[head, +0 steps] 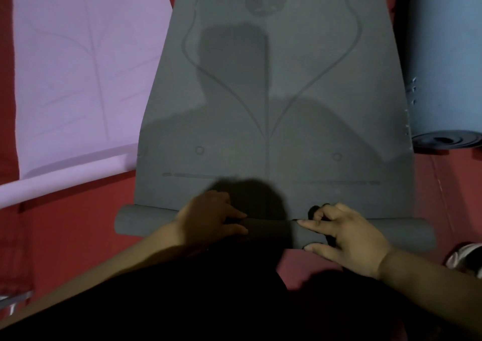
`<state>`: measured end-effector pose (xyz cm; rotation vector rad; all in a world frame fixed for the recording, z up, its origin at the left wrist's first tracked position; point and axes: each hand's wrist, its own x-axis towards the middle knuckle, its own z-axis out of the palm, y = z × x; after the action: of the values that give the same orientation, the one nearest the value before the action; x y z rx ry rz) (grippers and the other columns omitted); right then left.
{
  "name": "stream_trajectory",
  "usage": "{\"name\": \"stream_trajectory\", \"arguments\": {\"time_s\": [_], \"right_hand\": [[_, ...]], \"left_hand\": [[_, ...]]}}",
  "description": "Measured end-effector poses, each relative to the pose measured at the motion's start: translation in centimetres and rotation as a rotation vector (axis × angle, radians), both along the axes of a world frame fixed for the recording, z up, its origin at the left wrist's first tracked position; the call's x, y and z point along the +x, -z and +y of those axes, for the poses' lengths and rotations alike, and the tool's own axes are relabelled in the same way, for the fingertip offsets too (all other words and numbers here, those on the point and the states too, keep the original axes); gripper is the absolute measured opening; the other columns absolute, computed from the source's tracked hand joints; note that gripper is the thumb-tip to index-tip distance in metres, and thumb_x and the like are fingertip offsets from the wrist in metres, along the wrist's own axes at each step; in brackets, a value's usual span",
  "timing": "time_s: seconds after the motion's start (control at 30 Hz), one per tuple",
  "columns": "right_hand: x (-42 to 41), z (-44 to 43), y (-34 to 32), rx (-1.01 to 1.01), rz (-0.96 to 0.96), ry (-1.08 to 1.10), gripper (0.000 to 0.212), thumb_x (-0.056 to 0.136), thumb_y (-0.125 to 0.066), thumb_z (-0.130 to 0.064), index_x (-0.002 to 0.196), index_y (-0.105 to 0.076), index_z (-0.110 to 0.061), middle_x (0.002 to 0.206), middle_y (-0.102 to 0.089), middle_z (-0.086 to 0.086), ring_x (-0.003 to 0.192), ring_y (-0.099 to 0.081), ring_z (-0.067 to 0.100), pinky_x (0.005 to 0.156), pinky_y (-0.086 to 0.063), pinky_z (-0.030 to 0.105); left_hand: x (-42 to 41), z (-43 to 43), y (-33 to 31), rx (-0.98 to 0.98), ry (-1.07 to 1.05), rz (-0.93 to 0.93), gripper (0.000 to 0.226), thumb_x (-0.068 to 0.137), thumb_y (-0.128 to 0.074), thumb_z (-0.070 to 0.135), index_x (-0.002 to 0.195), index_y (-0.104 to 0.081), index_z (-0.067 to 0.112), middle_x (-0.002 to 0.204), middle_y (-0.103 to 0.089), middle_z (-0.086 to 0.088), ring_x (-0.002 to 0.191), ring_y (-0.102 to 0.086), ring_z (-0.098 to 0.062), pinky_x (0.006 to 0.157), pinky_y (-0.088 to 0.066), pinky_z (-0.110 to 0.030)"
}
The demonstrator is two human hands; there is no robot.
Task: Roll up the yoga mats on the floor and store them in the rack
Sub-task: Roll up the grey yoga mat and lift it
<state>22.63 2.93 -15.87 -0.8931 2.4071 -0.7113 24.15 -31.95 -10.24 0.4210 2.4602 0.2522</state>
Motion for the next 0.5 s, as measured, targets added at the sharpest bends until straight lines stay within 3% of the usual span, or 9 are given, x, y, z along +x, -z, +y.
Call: {"name": "stream_trajectory", "arguments": {"time_s": [0.1,0.2,0.27,0.37,0.5], "right_hand": [[-0.4,-0.6,0.4,0.042,-0.038,0.009,0.056,0.085,-0.047,-0.077,0.132,-0.063,-0.051,0.106,-0.052,-0.020,0.096,-0.047,0.005,0.088,-0.050,0.034],[-1.7,-0.9,0.7,0.096,-0.151,-0.003,0.060,0.081,-0.040,-0.081,0.132,-0.059,-0.056,0.108,-0.047,-0.025,0.102,-0.043,-0.001,0.097,-0.043,0.029],[-2.5,-1.0,1.0,0.075,-0.205,-0.010,0.058,0.081,-0.044,-0.081,0.131,-0.060,-0.057,0.106,-0.046,-0.026,0.103,-0.047,0.001,0.099,-0.042,0.028],[-3.1,-0.9,1.3,0.040,-0.230,-0.018,0.047,0.087,-0.060,-0.070,0.131,-0.062,-0.054,0.106,-0.046,-0.024,0.104,-0.048,0.000,0.100,-0.042,0.027],[-3.0,-0.8,0.2,0.061,-0.050,-0.019,0.051,0.091,-0.045,-0.073,0.134,-0.061,-0.051,0.103,-0.046,-0.020,0.096,-0.047,0.005,0.090,-0.047,0.034]], "left_hand": [[0.7,1.0,0.0,-0.045,0.049,0.288,0.056,0.081,-0.042,0.074,0.109,-0.077,0.040,0.091,-0.063,0.004,0.084,-0.061,-0.021,0.069,-0.044,-0.034],[2.0,1.6,1.0,-0.015,0.030,0.406,0.045,0.081,-0.046,0.063,0.096,-0.079,0.037,0.079,-0.063,0.004,0.067,-0.060,-0.022,0.054,-0.044,-0.033],[2.5,1.0,1.5,0.050,0.054,0.423,0.043,0.088,-0.048,0.062,0.100,-0.079,0.035,0.084,-0.064,0.002,0.069,-0.059,-0.023,0.057,-0.045,-0.033],[2.6,-0.5,1.9,0.077,0.129,0.409,0.059,0.091,-0.042,0.074,0.116,-0.076,0.033,0.095,-0.064,0.001,0.079,-0.057,-0.020,0.065,-0.045,-0.031],[1.5,-0.9,2.1,0.130,0.103,0.340,0.059,0.089,-0.045,0.074,0.117,-0.076,0.032,0.090,-0.061,0.001,0.075,-0.058,-0.020,0.066,-0.041,-0.027]]}}
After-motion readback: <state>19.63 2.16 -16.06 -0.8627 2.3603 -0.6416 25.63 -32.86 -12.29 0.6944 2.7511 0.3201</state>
